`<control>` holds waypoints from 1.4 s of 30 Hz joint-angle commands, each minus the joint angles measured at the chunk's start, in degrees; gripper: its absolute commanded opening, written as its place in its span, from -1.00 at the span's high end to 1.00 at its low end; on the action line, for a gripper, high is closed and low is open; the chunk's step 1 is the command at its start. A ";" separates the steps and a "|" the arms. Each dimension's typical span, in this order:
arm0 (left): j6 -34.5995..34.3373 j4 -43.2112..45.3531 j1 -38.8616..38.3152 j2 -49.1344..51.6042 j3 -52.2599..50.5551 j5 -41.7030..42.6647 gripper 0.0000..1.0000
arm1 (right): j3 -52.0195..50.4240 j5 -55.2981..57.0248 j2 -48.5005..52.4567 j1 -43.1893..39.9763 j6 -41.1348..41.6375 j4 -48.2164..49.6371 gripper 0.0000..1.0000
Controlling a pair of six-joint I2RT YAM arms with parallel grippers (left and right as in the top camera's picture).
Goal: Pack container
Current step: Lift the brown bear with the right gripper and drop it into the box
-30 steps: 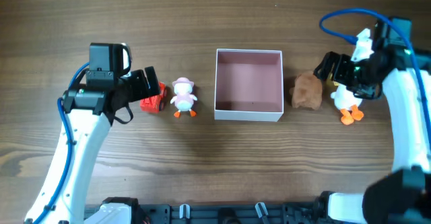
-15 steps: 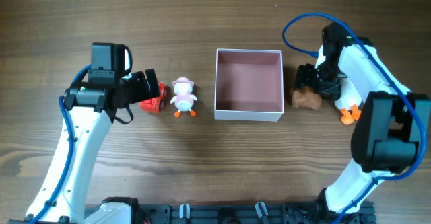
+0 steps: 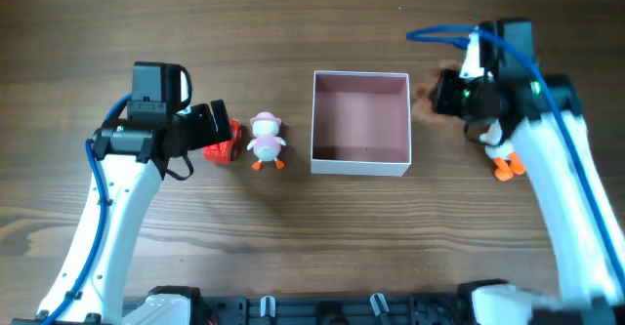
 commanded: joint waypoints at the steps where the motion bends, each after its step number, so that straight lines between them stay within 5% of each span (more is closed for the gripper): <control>1: -0.74 -0.07 0.37 0.33 1.11 -0.76 -0.99 | 0.11 -2.43 -7.74 11.80 6.67 5.09 0.91; 6: -0.74 -0.07 0.37 0.33 1.11 -0.79 -1.00 | -0.02 6.99 2.69 22.47 10.99 8.22 0.91; 13: -0.74 -0.07 0.37 0.33 1.11 -0.79 -1.00 | -0.02 7.54 26.21 23.26 10.86 20.61 0.76; 18: -0.74 -0.07 0.37 0.33 1.11 -0.76 -0.99 | 0.00 7.58 29.00 23.26 7.28 23.61 -0.50; 20: -0.74 -0.07 0.37 0.33 1.11 -0.79 -1.00 | 0.02 7.82 26.58 22.75 4.68 23.82 -0.72; 26: -0.74 -0.07 0.37 0.33 1.11 -0.76 -0.99 | 0.02 8.28 9.57 16.11 4.70 15.98 -0.92; 30: -0.74 -0.07 0.37 0.33 1.11 -0.76 -0.99 | 0.02 10.10 -2.49 1.05 4.90 5.75 -0.99; 36: -0.74 -0.07 0.37 0.33 1.11 -0.76 -0.99 | -1.01 14.67 -0.94 -19.74 3.19 -2.14 -0.99; 42: -0.74 -0.07 0.37 0.33 1.11 -0.76 -1.00 | -10.47 12.55 9.68 -23.52 4.33 7.26 -0.99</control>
